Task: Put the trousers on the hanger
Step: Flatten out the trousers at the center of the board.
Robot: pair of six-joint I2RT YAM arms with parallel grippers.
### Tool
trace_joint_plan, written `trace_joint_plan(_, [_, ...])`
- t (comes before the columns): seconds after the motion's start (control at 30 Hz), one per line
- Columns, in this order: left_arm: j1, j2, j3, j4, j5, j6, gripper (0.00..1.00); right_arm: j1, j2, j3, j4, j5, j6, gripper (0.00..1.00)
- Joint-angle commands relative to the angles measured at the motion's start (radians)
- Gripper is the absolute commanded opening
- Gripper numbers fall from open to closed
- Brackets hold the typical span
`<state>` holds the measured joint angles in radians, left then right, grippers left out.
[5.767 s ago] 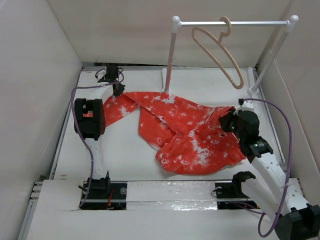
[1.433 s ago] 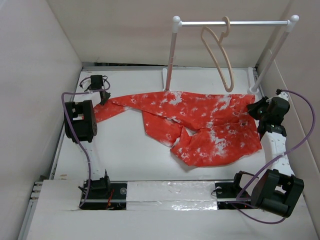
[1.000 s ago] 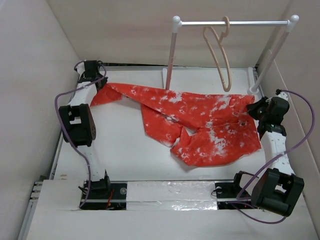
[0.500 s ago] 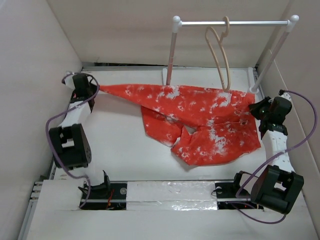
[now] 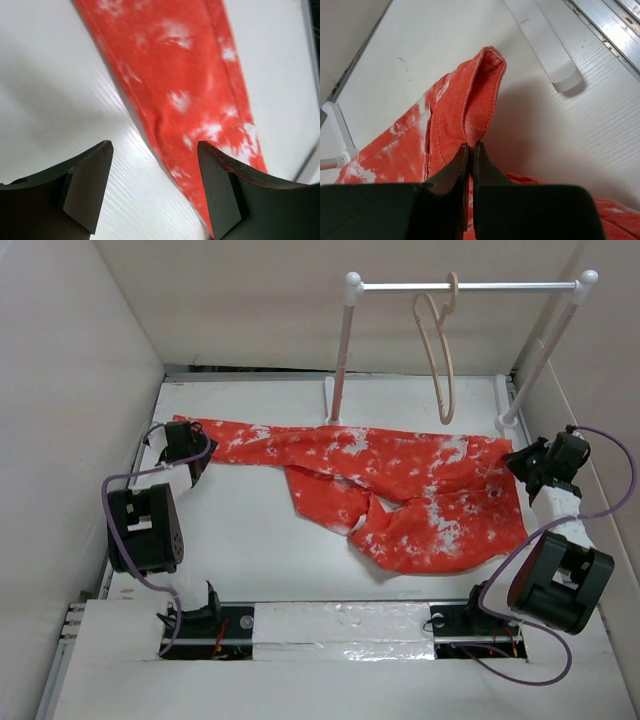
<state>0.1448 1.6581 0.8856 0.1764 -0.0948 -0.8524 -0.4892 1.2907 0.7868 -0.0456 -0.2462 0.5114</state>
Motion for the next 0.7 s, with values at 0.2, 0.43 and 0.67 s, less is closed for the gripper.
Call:
trace_joint_plan(0.2, [-0.437,-0.328,-0.183,0.028,-0.149,0.007,0.51,0.011,-0.043,0.094,0.050,0.102,0.022,0.57])
trace_joint_plan(0.43, [-0.530,-0.319,-0.391,0.126,-0.005,0.053,0.43,0.121,-0.221,0.004,0.052,0.091,-0.017,0.77])
trace_joint_plan(0.67, [-0.611,-0.186,-0.398,0.256,0.104,0.058,0.51,0.470,-0.353,-0.207,0.087,0.084,-0.117,0.06])
